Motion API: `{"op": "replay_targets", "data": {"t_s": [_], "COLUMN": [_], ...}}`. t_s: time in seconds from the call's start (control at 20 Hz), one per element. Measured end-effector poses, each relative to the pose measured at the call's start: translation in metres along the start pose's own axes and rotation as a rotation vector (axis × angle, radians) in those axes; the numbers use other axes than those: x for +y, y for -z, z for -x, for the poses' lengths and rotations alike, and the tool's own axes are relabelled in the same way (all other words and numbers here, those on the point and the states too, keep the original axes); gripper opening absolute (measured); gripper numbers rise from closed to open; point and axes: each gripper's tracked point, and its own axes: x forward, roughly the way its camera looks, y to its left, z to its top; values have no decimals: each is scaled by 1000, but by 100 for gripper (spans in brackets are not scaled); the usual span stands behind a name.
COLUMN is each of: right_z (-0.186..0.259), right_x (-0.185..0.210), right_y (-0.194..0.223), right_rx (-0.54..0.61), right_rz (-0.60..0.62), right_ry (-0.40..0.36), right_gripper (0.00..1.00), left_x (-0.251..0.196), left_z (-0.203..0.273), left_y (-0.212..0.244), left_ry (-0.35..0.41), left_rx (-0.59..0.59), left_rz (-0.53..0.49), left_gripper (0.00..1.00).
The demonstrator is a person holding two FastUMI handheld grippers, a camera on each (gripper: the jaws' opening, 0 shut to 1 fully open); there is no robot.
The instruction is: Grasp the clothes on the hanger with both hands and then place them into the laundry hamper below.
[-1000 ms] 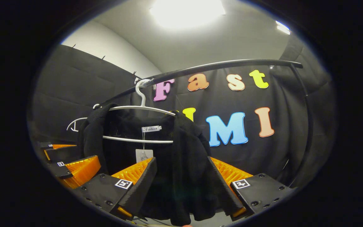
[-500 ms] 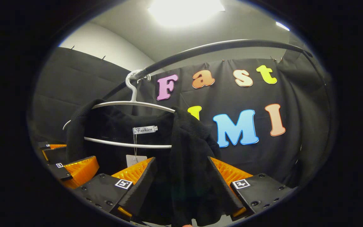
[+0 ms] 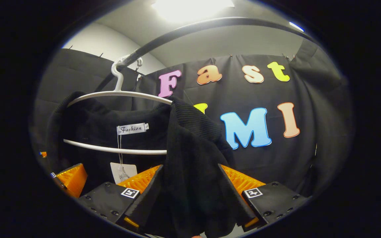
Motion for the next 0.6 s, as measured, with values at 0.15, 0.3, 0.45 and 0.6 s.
{"op": "replay_targets", "data": {"t_s": [0.15, 0.3, 0.45, 0.6], "right_z": [-4, -7, -12, -12], "right_x": [0, -3, -9, -10], "right_y": [5, 8, 13, 9], "right_rx": [22, 38, 60, 49], "right_rz": [4, 0, 11, 39], "right_ry": [13, 27, 51, 69], "right_gripper": [99, 95, 60, 24], "left_x": [1, 5, 4, 17], "left_z": [-4, -7, -6, -4], "left_y": [1, 3, 8, 5], "left_ry": [-12, -41, -41, -67], "left_rx": [7, 6, 30, 25], "left_rz": [-15, -13, -25, -26], "left_gripper": [94, 71, 65, 45]}}
